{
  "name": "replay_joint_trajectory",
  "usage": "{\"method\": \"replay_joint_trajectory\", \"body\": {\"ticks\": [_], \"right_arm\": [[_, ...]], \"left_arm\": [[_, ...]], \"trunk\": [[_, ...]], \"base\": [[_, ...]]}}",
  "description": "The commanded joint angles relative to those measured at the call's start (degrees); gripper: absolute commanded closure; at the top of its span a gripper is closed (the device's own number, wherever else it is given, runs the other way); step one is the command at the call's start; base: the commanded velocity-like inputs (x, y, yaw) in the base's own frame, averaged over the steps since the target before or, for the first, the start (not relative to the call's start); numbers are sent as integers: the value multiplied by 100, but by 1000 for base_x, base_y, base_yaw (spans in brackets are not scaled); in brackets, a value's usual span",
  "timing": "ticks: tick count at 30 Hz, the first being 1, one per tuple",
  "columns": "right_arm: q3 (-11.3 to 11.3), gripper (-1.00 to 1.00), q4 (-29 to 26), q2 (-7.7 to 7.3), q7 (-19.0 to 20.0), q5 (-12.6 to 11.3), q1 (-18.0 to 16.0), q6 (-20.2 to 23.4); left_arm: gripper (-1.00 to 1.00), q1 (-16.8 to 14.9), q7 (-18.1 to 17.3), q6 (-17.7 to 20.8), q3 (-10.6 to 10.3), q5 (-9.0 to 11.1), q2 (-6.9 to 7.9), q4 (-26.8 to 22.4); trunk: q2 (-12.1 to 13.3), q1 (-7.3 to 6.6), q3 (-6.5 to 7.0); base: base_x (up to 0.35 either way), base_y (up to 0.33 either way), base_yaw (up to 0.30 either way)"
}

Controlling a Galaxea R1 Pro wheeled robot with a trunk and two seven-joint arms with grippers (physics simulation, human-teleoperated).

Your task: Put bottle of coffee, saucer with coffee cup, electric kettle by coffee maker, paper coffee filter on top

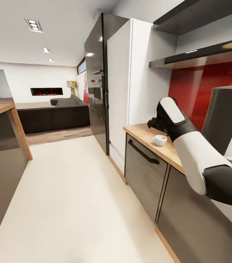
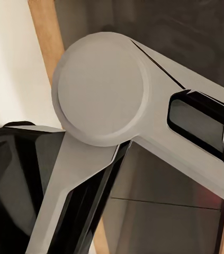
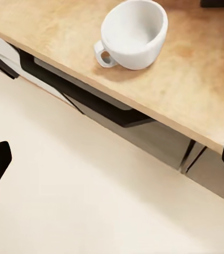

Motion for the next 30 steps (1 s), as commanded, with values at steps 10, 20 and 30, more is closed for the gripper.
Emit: {"method": "replay_joint_trajectory", "body": {"ticks": [10, 20, 30], "right_arm": [[12, -100, 113, -38, -150, 1, 3, 27], [-4, -100, 149, -156, -153, 2, 3, 9], [6, -100, 606, -325, -144, 6, 8, -375]], "left_arm": [[-100, -2, -14, 19, -47, 45, 2, -3], [-100, -2, -14, 18, -43, 42, 7, -3], [-100, -2, -14, 18, -48, 42, 10, -11]], "trunk": [[-3, 0, -6], [-3, 0, -6], [-3, 0, -6]], "base": [[111, 0, 0], [95, 0, 0], [129, 0, 0]]}}
